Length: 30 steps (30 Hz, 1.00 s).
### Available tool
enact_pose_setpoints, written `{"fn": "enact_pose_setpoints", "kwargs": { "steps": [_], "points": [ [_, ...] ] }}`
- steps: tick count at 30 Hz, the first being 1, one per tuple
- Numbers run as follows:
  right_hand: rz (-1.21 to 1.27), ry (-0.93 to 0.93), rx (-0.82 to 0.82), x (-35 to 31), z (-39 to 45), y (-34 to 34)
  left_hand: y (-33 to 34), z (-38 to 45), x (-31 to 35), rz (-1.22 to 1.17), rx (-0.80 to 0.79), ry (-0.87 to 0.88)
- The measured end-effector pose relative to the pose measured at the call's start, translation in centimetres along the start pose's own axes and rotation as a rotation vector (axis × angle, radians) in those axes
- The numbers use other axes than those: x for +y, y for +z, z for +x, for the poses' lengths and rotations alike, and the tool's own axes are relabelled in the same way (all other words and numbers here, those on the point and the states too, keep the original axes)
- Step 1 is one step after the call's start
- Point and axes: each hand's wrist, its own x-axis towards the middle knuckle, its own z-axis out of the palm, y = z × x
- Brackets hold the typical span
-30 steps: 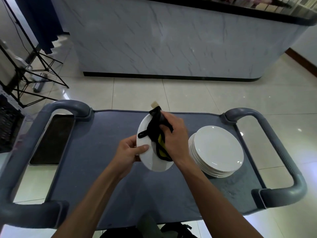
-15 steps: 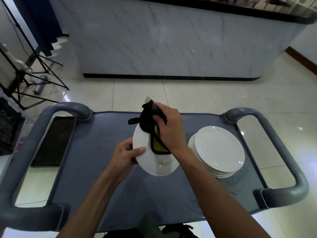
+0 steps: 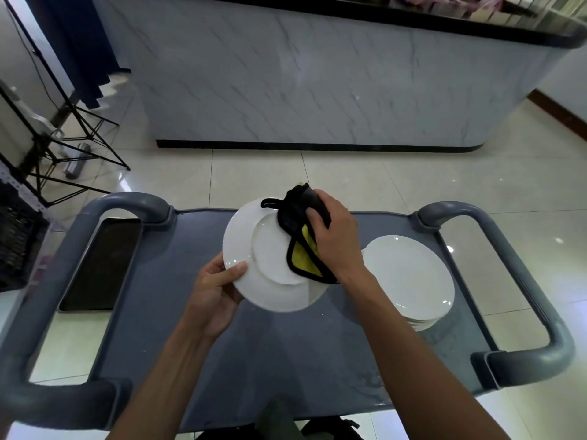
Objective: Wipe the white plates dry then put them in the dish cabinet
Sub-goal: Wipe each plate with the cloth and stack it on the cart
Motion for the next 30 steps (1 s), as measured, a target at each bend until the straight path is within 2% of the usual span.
{"fn": "enact_pose_setpoints", "kwargs": {
  "steps": [4, 10, 17, 23, 30],
  "points": [
    [0.063, 0.089, -0.002, 0.1, -1.4, -0.3, -0.1, 0.3, 0.8, -0.078, 0.035, 0.026],
    [0.099, 0.096, 0.018, 0.1, -3.1, 0.3, 0.8, 0.8, 1.4, -0.113, 0.055, 0.062],
    [0.003, -0.099, 0.033, -0.7, -5.2, 1.4, 1.3, 1.3, 1.3, -0.124, 0.05, 0.078],
    [0.021, -0.224, 0.033, -2.0, -7.2, 2.7, 1.0, 1.5, 1.2, -0.089, 0.055, 0.082],
    [0.036, -0.242, 0.051, -1.9, -6.3, 2.5, 1.5, 1.1, 1.4, 0.05, 0.033, 0.103]
  ]
}}
